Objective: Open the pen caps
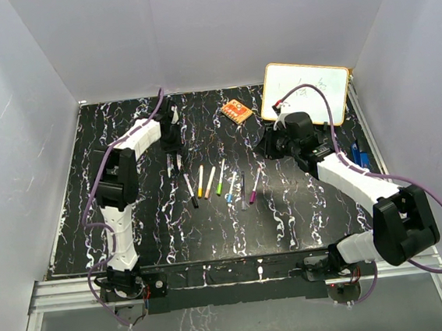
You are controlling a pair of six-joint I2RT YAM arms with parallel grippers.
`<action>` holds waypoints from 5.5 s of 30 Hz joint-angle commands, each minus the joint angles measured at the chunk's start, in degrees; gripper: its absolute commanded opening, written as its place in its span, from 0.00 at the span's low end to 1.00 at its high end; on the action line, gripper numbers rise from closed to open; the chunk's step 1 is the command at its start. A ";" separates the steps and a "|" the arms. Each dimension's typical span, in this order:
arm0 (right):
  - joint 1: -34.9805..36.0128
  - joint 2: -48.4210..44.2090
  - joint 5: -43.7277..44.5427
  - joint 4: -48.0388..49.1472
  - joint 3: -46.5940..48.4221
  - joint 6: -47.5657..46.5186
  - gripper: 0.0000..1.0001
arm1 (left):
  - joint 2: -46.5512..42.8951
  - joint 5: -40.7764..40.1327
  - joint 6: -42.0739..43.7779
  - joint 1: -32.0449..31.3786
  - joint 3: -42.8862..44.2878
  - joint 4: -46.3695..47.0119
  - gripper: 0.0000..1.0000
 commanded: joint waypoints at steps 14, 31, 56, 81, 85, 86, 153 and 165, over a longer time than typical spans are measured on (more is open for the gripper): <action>-1.55 -0.05 -0.83 3.78 0.12 -0.05 0.00 | 1.11 -1.32 0.30 -0.16 2.16 -3.02 0.21; -3.97 12.31 11.56 0.05 5.35 0.24 0.00 | -4.25 1.51 -1.09 -0.14 6.04 -1.75 0.28; -5.86 32.65 22.37 -8.99 20.17 -2.77 0.08 | -40.02 -2.60 -9.43 -9.46 -29.38 8.29 0.33; -5.86 26.81 20.71 -5.71 17.60 -1.92 0.38 | -44.64 -3.41 -12.17 -11.02 -37.42 8.00 0.34; -5.86 21.34 19.41 -3.48 15.57 -2.27 0.43 | -45.04 -5.48 -14.26 -12.54 -40.35 8.58 0.34; -5.86 19.93 18.93 -3.19 15.20 -2.41 0.43 | -45.04 -5.86 -14.91 -12.70 -41.03 8.94 0.34; -5.86 -4.09 5.85 -3.82 1.19 -0.71 0.47 | -23.50 -19.11 -22.49 -21.12 -38.93 8.60 0.10; -5.92 -4.35 4.82 -3.52 1.35 -1.89 0.47 | -28.87 -19.63 -21.54 -21.15 -36.31 9.50 0.00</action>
